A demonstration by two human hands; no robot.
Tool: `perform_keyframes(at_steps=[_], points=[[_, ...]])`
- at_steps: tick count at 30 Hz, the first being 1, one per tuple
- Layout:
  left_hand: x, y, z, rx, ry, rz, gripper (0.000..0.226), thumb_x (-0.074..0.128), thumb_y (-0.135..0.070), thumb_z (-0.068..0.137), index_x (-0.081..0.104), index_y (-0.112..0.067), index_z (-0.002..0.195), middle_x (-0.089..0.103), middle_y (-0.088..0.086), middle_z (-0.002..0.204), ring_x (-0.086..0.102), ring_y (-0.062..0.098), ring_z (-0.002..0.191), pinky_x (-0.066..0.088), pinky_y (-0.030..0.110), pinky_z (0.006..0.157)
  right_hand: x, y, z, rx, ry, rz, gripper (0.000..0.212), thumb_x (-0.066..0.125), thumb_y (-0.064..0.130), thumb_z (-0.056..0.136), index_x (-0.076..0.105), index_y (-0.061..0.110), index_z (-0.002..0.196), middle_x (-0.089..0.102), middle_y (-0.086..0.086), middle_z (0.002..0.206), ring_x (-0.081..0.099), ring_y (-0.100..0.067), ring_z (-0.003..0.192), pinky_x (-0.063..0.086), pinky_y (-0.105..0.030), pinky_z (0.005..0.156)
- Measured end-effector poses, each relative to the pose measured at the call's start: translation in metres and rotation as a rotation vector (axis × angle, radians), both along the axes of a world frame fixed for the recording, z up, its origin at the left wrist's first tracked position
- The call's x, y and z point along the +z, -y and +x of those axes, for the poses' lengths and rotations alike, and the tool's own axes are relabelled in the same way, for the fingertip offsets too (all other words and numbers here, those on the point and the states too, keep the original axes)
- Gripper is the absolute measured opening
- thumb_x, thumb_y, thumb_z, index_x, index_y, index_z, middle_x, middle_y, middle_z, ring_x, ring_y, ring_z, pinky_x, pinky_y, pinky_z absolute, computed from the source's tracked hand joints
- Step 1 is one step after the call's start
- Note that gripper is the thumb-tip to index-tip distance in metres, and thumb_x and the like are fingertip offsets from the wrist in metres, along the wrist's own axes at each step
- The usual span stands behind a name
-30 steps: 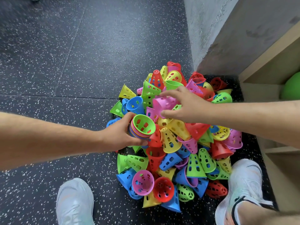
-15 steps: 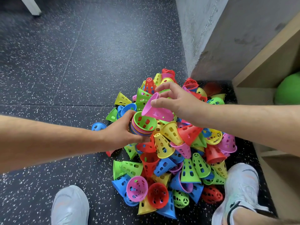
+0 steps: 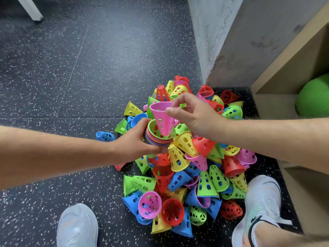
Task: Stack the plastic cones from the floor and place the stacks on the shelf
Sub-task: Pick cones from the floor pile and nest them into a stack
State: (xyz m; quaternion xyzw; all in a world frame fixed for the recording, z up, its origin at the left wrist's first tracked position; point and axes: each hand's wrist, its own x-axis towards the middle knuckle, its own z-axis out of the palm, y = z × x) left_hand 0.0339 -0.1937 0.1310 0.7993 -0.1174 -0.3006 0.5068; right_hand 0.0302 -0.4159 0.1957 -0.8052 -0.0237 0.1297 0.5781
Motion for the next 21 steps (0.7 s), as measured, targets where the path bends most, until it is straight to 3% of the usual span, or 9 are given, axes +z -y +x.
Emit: perform_keyframes(at_steps=[1,3,5,7,11,14,17,21], points=[[0.0,0.0,0.001,-0.001,0.004,-0.006,0.085,0.098,-0.032,0.068,0.047,-0.03,0.136,0.075,-0.008,0.119,0.071,0.01,0.114,0.054,0.042,0.106,-0.003,0.002,-0.002,0.045,0.006,-0.054,0.029,0.072,0.032,0.091,0.056,0.012,0.103,0.064,-0.004,0.09,0.051,0.003,0.055,0.041,-0.018,0.054],[0.0,-0.001,0.001,-0.004,0.022,-0.011,0.086,0.098,-0.033,0.069,0.048,-0.032,0.138,0.074,-0.008,0.12,0.071,0.011,0.114,0.054,0.043,0.105,-0.009,0.007,-0.006,0.153,0.051,-0.239,0.036,0.074,0.042,0.087,0.058,0.023,0.113,0.064,0.011,0.11,0.059,0.01,0.081,0.044,-0.016,0.072],[0.0,-0.001,0.0,0.001,0.028,0.003,0.079,0.098,-0.032,0.069,0.051,-0.031,0.133,0.074,-0.01,0.117,0.071,0.009,0.111,0.056,0.04,0.103,-0.013,0.012,-0.008,0.261,0.084,-0.394,0.047,0.071,0.051,0.087,0.053,0.033,0.127,0.059,0.022,0.123,0.057,0.008,0.108,0.043,-0.017,0.087],[0.0,0.0,-0.003,-0.006,0.022,0.023,0.076,0.097,-0.03,0.069,0.052,-0.029,0.13,0.073,-0.011,0.114,0.071,0.004,0.108,0.057,0.032,0.099,-0.013,0.018,-0.011,0.308,0.104,-0.464,0.052,0.066,0.054,0.089,0.048,0.037,0.135,0.056,0.025,0.13,0.053,0.004,0.118,0.041,-0.02,0.096],[-0.002,0.006,-0.008,-0.026,0.008,0.03,0.079,0.097,-0.034,0.064,0.052,-0.028,0.13,0.074,-0.012,0.112,0.069,-0.001,0.106,0.053,0.021,0.092,-0.019,0.039,-0.013,0.305,0.168,-0.565,0.052,0.066,0.048,0.09,0.047,0.034,0.138,0.052,0.016,0.134,0.05,-0.001,0.119,0.041,-0.026,0.105],[-0.006,0.014,-0.008,-0.05,0.001,0.029,0.083,0.1,-0.04,0.062,0.052,-0.032,0.129,0.075,-0.011,0.113,0.07,0.005,0.111,0.055,0.028,0.097,-0.029,0.064,-0.015,0.34,0.192,-0.721,0.055,0.069,0.044,0.086,0.048,0.033,0.136,0.05,0.013,0.132,0.047,-0.006,0.122,0.041,-0.031,0.107],[-0.006,0.024,-0.008,-0.081,0.008,0.025,0.077,0.099,-0.032,0.065,0.053,-0.034,0.127,0.075,-0.014,0.112,0.07,0.006,0.111,0.057,0.027,0.097,-0.037,0.084,-0.021,0.452,0.238,-0.93,0.057,0.07,0.054,0.08,0.051,0.036,0.131,0.048,0.008,0.124,0.047,-0.015,0.118,0.043,-0.037,0.103],[-0.001,0.038,-0.009,-0.118,0.018,0.013,0.077,0.095,-0.039,0.06,0.052,-0.039,0.124,0.073,-0.021,0.11,0.069,-0.002,0.106,0.054,0.018,0.092,-0.042,0.095,-0.028,0.6,0.274,-1.117,0.069,0.072,0.066,0.075,0.048,0.042,0.136,0.041,0.01,0.134,0.039,-0.015,0.12,0.039,-0.036,0.103]])
